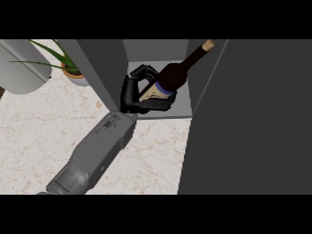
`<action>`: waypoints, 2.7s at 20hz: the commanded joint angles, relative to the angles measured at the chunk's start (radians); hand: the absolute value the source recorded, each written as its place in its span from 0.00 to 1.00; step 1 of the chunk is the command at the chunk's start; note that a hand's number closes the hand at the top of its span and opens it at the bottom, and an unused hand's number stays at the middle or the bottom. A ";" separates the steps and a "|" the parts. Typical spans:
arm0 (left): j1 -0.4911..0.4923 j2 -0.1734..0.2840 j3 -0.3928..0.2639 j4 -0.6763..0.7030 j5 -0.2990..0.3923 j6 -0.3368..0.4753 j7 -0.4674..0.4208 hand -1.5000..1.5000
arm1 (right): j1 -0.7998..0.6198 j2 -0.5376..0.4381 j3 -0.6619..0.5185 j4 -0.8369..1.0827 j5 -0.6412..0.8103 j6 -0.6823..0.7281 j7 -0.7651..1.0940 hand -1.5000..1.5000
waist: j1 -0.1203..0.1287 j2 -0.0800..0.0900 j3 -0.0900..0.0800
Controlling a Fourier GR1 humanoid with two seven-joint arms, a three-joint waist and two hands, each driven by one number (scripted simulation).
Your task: Pick up the wine, place it into the cabinet and close the cabinet
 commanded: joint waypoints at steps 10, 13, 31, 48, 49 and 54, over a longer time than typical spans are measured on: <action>-0.120 0.000 0.131 0.197 0.166 -0.100 -0.127 1.00 | 0.013 0.003 -0.038 -0.062 -0.108 0.013 0.026 0.00 | -0.007 0.002 0.000; -0.150 0.000 0.102 0.237 0.202 -0.082 -0.120 1.00 | 0.006 0.014 -0.011 -0.025 -0.080 0.020 -0.005 0.00 | -0.017 0.004 0.000; -0.332 0.036 0.183 0.527 0.113 0.004 -0.141 1.00 | -0.021 0.049 0.047 -0.009 -0.045 0.005 -0.020 0.00 | -0.043 0.023 -0.001; -0.262 0.001 0.292 0.514 0.205 -0.125 -0.134 1.00 | -0.057 0.046 0.058 -0.028 -0.055 0.004 0.012 0.00 | -0.077 0.031 -0.003; -0.240 0.001 0.299 0.515 0.210 -0.149 -0.148 1.00 | -0.057 0.051 0.054 -0.014 -0.041 0.003 -0.013 0.00 | -0.066 0.032 -0.003; -0.203 0.000 0.316 0.510 0.239 -0.228 -0.133 1.00 | -0.064 0.052 0.021 0.009 -0.076 0.005 -0.016 0.00 | -0.087 0.032 -0.002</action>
